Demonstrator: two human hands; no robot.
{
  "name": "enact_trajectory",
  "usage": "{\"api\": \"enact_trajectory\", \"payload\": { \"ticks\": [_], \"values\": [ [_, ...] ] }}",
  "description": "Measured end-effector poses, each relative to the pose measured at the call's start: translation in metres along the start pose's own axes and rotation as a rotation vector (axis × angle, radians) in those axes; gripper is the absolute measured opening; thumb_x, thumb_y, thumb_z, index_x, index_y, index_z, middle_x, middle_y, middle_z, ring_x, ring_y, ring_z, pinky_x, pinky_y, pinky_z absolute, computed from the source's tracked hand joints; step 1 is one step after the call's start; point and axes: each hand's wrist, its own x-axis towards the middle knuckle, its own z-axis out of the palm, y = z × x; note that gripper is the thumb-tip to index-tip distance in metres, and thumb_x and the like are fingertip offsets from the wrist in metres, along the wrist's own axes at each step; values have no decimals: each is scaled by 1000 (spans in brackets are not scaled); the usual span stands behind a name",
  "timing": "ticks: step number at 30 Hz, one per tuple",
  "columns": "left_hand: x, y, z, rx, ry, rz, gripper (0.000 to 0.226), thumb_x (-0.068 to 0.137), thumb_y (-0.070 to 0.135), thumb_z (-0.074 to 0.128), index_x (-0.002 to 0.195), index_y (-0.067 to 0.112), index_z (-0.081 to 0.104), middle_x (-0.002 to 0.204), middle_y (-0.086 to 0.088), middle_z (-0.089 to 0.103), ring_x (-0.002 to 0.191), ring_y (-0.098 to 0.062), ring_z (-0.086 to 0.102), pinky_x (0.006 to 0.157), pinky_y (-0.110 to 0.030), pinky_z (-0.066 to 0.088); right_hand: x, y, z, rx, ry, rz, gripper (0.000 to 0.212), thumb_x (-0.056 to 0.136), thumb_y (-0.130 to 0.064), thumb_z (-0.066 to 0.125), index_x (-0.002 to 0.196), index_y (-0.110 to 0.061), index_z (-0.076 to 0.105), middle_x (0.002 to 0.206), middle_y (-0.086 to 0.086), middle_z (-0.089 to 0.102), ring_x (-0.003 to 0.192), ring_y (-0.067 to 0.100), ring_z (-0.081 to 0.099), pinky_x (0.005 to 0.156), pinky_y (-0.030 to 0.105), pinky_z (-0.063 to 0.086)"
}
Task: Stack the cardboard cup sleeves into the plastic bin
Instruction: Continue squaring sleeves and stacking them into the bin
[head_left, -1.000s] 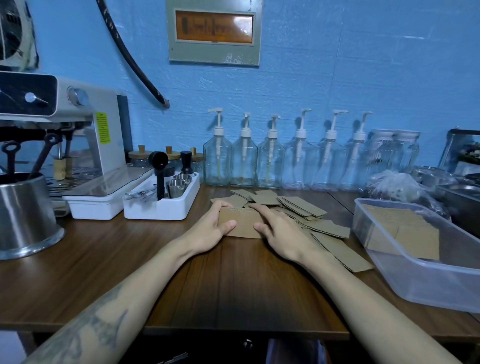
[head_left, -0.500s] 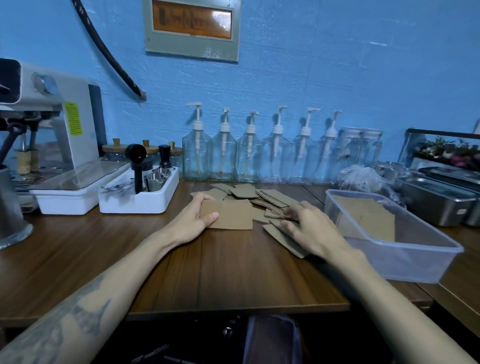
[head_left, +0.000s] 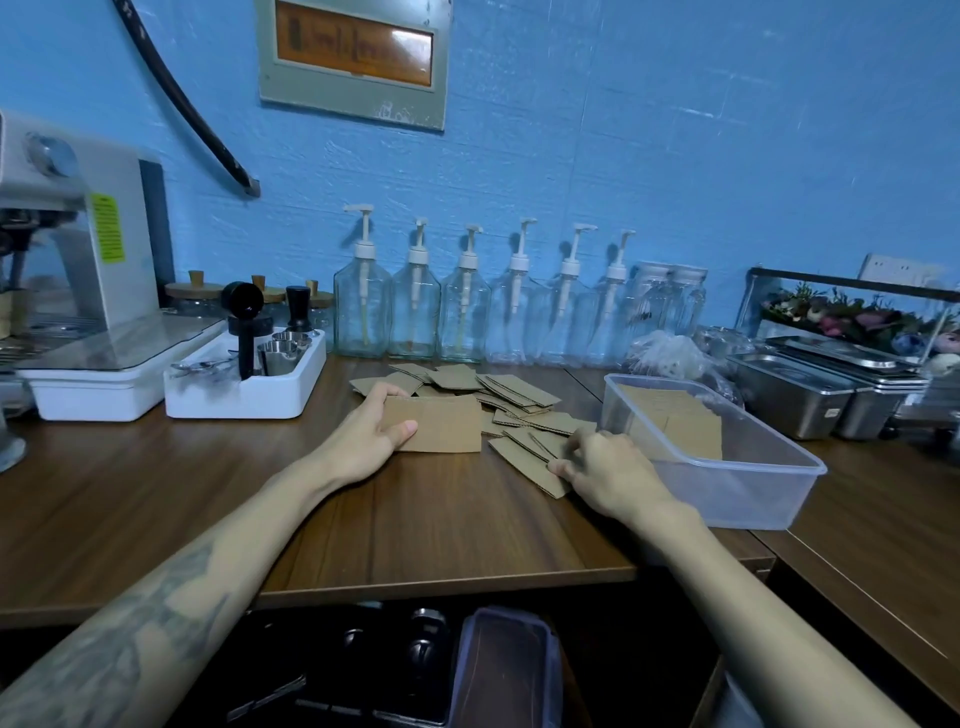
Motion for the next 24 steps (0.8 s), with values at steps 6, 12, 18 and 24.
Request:
{"api": "enact_trajectory", "payload": {
  "ticks": [6, 12, 18, 24],
  "values": [
    [2, -3, -1, 14, 0, 13, 25, 98, 26, 57, 116, 30, 41, 104, 9, 56, 92, -7, 55, 75, -27, 40, 6, -2, -7, 347, -61, 45, 39, 78, -34, 83, 109, -29, 60, 112, -2, 60, 116, 22, 57, 99, 31, 45],
    [3, -4, -2, 23, -8, 20, 28, 98, 26, 56, 118, 32, 37, 104, 6, 53, 85, -13, 55, 73, -26, 42, 9, -14, -6, 435, -5, -30, 48, 72, -22, 85, 111, -33, 59, 122, 1, 50, 121, 23, 50, 108, 40, 39],
    [2, -4, -4, 7, -57, 43, 40, 97, 20, 59, 128, 35, 39, 111, 10, 54, 92, -6, 54, 75, -22, 42, 15, -27, -1, 617, 60, -121, 65, 69, -18, 89, 125, -30, 57, 127, 1, 45, 120, 17, 47, 99, 24, 36],
    [3, -7, -4, -23, -90, 18, 47, 93, 17, 64, 128, 34, 38, 112, 5, 54, 100, -11, 54, 85, -29, 46, 22, -28, 3, 729, 76, -30, 65, 71, -21, 89, 129, -25, 60, 135, 4, 54, 128, 15, 49, 111, 30, 36]
  ]
}}
